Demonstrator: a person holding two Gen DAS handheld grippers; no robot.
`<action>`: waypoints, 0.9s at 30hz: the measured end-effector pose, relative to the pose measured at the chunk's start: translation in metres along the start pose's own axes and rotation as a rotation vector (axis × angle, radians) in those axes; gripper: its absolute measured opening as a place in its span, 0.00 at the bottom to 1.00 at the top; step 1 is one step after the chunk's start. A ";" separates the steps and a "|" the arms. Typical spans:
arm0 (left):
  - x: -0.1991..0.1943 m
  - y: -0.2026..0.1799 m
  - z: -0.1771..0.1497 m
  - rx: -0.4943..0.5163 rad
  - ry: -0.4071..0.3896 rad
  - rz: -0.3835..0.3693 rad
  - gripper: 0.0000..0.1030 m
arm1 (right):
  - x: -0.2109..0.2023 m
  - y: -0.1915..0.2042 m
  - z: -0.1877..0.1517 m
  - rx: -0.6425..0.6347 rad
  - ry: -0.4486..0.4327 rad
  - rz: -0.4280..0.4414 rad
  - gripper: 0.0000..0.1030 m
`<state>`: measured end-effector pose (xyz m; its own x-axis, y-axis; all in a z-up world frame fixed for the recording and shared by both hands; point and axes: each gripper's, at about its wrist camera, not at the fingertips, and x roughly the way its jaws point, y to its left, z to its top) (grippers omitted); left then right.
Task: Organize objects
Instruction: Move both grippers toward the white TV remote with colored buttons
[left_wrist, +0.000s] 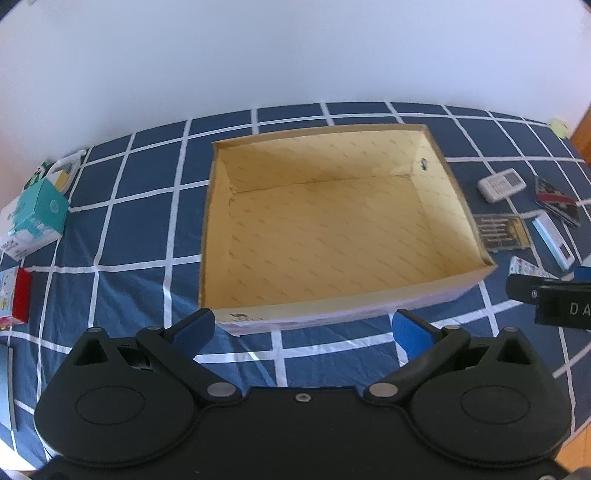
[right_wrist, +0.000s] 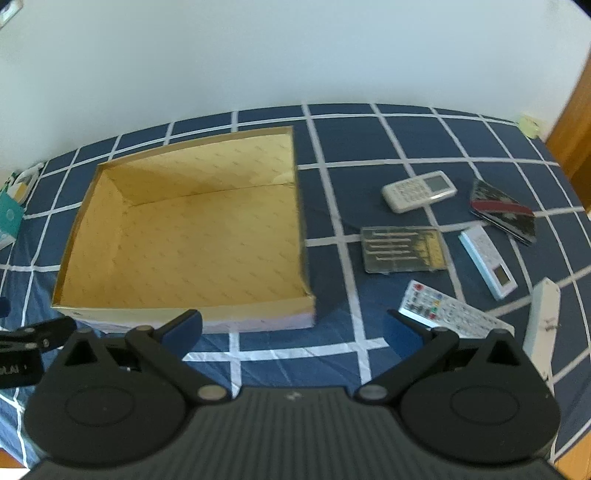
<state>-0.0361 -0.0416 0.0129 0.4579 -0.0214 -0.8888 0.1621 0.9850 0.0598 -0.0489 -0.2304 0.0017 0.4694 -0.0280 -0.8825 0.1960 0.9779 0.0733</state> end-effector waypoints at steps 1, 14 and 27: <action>-0.001 -0.003 -0.001 0.007 0.000 -0.004 1.00 | -0.001 -0.004 -0.002 0.010 -0.002 -0.004 1.00; -0.002 -0.063 -0.008 0.132 0.027 -0.068 1.00 | -0.020 -0.066 -0.031 0.158 -0.037 -0.040 1.00; 0.012 -0.150 -0.004 0.231 0.070 -0.143 1.00 | -0.019 -0.146 -0.051 0.273 0.016 -0.070 0.99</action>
<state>-0.0579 -0.1888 -0.0087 0.3559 -0.1374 -0.9244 0.4197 0.9073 0.0267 -0.1301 -0.3618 -0.0158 0.4331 -0.0878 -0.8970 0.4531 0.8816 0.1325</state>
